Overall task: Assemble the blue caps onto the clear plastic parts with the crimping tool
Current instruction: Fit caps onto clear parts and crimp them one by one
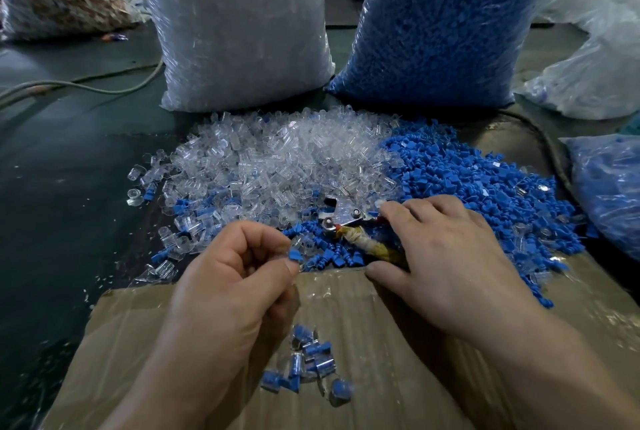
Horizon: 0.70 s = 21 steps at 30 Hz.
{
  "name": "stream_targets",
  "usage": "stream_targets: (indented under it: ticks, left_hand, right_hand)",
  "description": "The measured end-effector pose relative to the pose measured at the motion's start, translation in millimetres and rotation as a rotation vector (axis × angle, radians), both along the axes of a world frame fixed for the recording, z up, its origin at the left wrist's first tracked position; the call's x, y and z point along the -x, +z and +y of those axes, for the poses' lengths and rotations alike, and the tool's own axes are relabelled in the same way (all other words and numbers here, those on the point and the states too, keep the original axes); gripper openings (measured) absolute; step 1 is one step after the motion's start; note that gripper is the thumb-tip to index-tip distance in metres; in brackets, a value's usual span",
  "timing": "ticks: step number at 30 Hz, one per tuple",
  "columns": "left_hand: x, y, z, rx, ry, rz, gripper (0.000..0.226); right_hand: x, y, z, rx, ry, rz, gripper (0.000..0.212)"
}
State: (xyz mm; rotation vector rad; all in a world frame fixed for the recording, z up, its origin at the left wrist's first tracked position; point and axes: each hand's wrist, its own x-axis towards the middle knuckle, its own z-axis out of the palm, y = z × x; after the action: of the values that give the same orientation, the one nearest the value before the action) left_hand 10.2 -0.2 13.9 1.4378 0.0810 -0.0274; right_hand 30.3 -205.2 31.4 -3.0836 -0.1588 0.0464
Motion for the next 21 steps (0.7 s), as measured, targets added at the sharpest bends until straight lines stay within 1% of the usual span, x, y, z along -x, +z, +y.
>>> stream_targets:
  ticks: [3,8,10,12,15,18,21]
  left_hand:
    - [-1,-3,3,-0.027,-0.016,0.007,0.025]
    - [-2,-9,5,-0.038,-0.024,0.021,0.023]
    - [-3,-9,5,-0.012,-0.014,0.02,0.022]
    - [-4,-9,5,0.024,-0.005,0.02,0.017]
    - [-7,-12,10,-0.022,0.005,-0.001,0.022]
    - [-8,-14,14,-0.035,0.024,-0.009,0.023]
    - [-10,-14,18,-0.015,0.024,-0.055,0.02]
  right_hand:
    - [-5,1,0,-0.008,0.003,0.001,0.062]
    - [-9,-6,4,-0.045,-0.007,-0.104,0.041]
    - [-9,-4,2,-0.077,-0.021,-0.152,0.041]
    - [-8,0,1,-0.153,-0.025,-0.221,0.045]
    - [1,10,4,-0.309,0.023,-0.29,0.041]
    - [11,16,10,-0.325,0.158,-0.225,0.037]
    - [17,17,14,-0.248,0.225,-0.128,0.045]
